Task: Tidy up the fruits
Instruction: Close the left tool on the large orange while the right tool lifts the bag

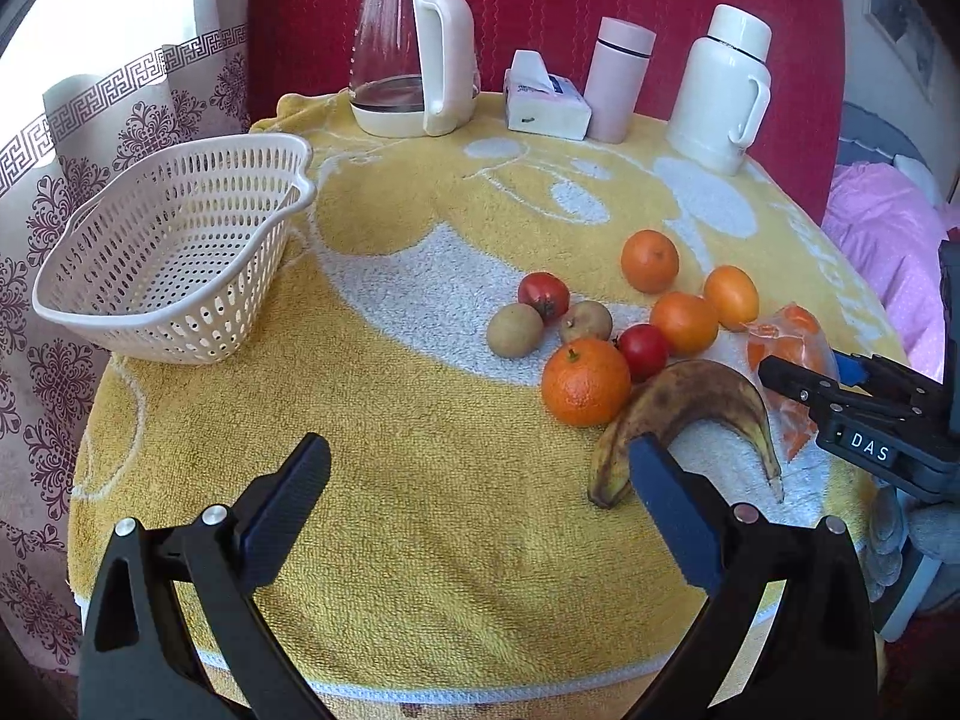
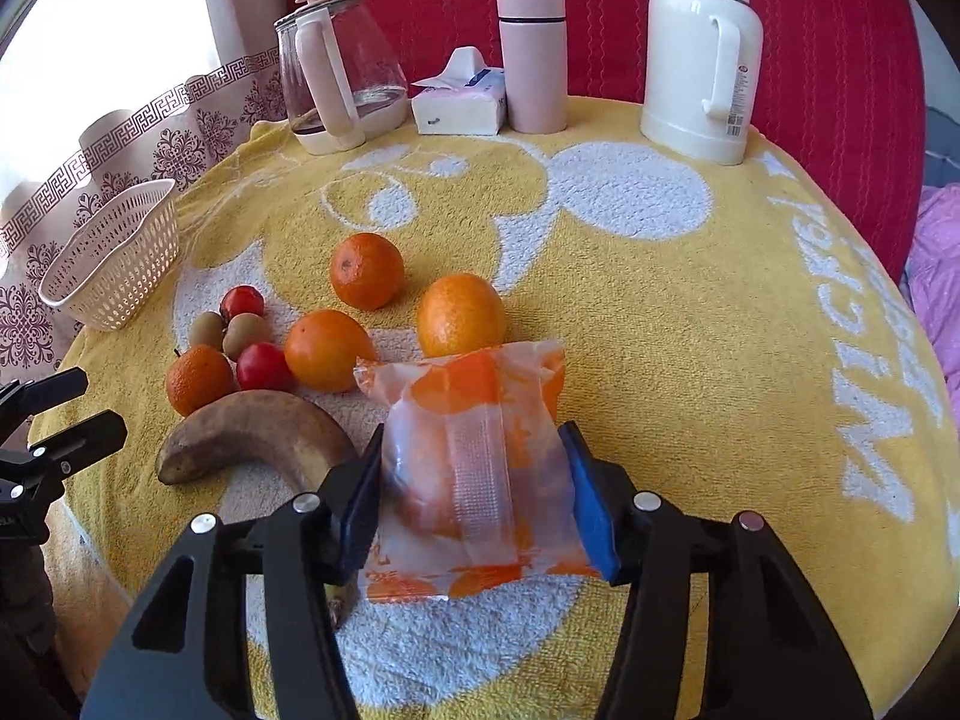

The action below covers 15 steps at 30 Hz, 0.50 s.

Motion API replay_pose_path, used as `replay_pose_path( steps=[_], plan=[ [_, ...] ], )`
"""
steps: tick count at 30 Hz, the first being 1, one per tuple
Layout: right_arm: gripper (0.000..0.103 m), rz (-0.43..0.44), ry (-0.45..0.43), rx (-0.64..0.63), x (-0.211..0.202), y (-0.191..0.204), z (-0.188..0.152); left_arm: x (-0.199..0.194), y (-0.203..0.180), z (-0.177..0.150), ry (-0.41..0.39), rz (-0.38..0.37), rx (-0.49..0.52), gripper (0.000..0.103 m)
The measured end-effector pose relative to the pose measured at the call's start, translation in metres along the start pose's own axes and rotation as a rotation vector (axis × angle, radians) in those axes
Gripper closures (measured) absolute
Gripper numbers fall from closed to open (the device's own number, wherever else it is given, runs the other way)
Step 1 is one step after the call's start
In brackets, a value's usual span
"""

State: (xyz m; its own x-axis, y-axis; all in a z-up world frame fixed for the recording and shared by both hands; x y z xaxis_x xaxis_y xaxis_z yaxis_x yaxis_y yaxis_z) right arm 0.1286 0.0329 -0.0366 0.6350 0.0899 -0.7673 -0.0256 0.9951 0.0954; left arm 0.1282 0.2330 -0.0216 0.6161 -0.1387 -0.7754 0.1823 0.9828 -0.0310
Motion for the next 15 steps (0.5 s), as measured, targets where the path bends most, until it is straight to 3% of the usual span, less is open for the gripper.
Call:
replay_pose_path(
  steps=[11, 13, 15],
  plan=[
    [0.049, 0.001, -0.048, 0.057, -0.019, -0.018, -0.006, 0.018, -0.016, 0.011, 0.031, -0.073, -0.028, 0.003],
    [0.049, 0.005, -0.053, 0.061, -0.019, -0.019, -0.006, 0.023, -0.02, 0.015, 0.04, -0.091, -0.044, 0.015],
    [0.049, 0.002, -0.056, 0.055, -0.019, -0.018, -0.006, 0.03, -0.023, 0.017, 0.057, -0.108, -0.063, 0.019]
  ],
)
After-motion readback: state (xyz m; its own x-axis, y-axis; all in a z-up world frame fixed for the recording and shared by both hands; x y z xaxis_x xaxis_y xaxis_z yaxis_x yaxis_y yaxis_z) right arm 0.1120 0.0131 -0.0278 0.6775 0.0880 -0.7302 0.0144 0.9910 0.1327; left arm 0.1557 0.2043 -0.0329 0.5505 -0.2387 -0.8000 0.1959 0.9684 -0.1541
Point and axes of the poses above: each gripper's, at about its wrist camera, not at the fingertips, and x roughly the way its jaws point, y to its left, z to its top, the point moved 8 cm from there along x, roughly the way its jaws point, and after that the axes turned 2 degrees about y, right-handed, at the moved point
